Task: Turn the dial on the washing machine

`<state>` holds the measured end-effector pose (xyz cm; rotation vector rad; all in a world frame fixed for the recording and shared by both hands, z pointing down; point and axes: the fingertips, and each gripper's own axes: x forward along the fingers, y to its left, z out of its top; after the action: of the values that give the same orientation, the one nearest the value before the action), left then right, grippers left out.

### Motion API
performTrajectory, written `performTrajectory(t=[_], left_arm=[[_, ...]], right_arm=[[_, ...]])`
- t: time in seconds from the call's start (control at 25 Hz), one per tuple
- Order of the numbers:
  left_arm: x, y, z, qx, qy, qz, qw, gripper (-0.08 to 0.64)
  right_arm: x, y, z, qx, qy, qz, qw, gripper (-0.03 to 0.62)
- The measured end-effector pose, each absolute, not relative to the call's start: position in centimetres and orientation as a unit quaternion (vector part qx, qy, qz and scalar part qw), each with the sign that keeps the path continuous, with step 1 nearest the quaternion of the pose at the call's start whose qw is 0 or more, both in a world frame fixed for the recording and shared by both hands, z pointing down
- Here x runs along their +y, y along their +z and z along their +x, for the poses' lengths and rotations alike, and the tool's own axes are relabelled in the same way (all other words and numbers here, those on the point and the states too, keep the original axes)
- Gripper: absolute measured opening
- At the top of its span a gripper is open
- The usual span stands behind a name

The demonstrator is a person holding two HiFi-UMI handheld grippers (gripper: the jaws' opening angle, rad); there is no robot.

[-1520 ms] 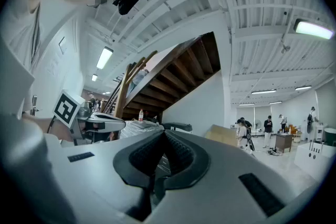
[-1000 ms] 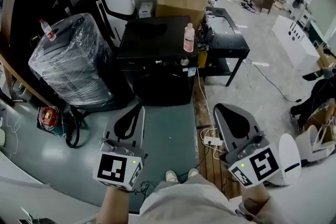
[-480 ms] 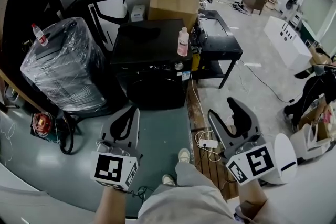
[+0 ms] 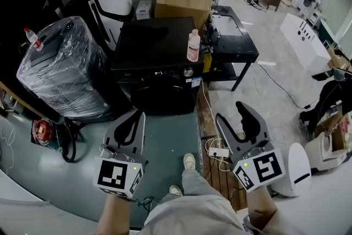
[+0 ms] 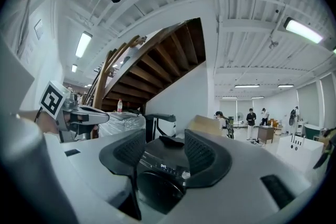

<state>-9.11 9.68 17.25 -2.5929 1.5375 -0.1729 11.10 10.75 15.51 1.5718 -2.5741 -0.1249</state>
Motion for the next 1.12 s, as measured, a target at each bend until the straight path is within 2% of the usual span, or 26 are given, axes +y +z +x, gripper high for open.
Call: performTrajectory(t=[0.68,1.12], left_arm=[[-7.3,24.2,-6.6,0.539,-0.137,-0.831,0.003,0.02],[-13.9,29.0,-6.1,0.544,-0.162,-0.823,-0.024,0.02]], right_arm=[[-8.7,24.1,13.5,-0.866,0.034,0.49,0.095,0.258],[-16.8,31.1,13.8,-0.863,0.065,0.481,0.137,0.258]])
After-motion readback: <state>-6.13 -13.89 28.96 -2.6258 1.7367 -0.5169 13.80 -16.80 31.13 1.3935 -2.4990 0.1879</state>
